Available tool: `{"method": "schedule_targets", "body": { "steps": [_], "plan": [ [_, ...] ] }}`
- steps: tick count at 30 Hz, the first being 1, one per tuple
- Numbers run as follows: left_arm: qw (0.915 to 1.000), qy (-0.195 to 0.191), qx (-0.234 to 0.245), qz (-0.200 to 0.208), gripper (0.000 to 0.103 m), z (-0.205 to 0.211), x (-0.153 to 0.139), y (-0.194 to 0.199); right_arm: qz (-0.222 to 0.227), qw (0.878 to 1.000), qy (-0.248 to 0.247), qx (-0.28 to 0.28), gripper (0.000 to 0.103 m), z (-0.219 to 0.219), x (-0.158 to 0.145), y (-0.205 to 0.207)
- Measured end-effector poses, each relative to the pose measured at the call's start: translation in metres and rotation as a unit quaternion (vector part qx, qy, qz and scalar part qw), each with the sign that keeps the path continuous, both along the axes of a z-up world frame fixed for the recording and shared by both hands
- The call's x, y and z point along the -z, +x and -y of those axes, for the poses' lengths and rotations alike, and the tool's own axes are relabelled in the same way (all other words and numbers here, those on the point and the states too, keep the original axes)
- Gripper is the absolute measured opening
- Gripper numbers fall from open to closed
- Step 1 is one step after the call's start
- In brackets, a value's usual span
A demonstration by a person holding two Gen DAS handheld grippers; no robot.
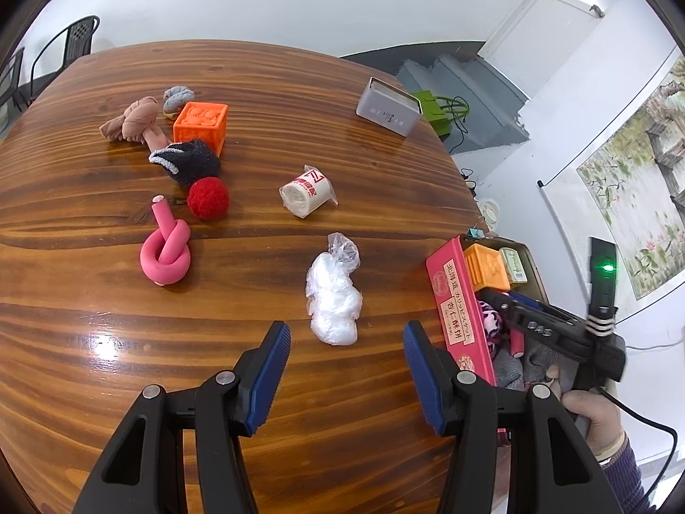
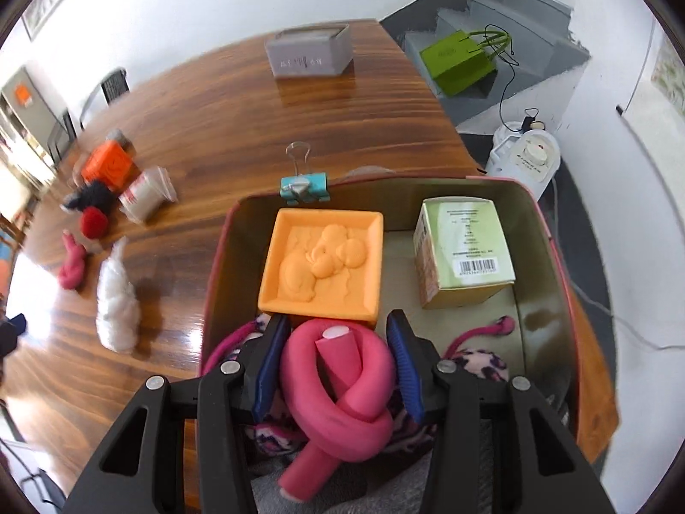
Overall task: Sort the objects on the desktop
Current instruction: 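Lower the pink foam knot into the box and open the right tool, then move both tools back to the remaining items on the table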
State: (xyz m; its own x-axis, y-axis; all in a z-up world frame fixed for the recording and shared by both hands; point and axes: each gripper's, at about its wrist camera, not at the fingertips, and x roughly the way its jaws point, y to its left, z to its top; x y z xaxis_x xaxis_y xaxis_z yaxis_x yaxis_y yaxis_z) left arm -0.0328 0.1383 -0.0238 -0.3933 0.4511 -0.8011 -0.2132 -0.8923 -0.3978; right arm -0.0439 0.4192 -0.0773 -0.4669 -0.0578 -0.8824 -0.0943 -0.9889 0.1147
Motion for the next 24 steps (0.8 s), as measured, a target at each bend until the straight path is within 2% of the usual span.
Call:
{"method": "schedule_targets", "body": {
  "steps": [2,4,8,13,18,24],
  "plan": [
    [1.0,0.0,0.0,0.0,0.056,0.0,0.0,0.0,-0.019,1.0,-0.017,0.005,0.058,-0.004,-0.009,0.007],
    [1.0,0.001,0.0,0.001,0.056,0.0,0.0,-0.001,-0.038,0.999,-0.019,0.019,0.07,-0.009,-0.02,0.016],
    [1.0,0.002,0.003,0.001,0.056,-0.001,0.0,-0.002,-0.066,0.996,-0.024,0.052,0.071,-0.02,-0.039,0.032],
    [1.0,0.001,0.002,0.005,0.056,0.003,0.004,-0.003,-0.078,0.994,-0.027,0.072,0.071,-0.02,-0.05,0.043],
    [0.9999,-0.004,-0.011,0.009,0.056,0.018,0.009,-0.003,-0.095,0.993,-0.032,0.059,0.071,-0.001,-0.062,0.051],
    [0.9994,-0.003,-0.034,0.012,0.056,0.045,0.011,-0.003,-0.116,0.993,-0.033,0.016,0.071,0.04,-0.073,0.048]
  ]
}}
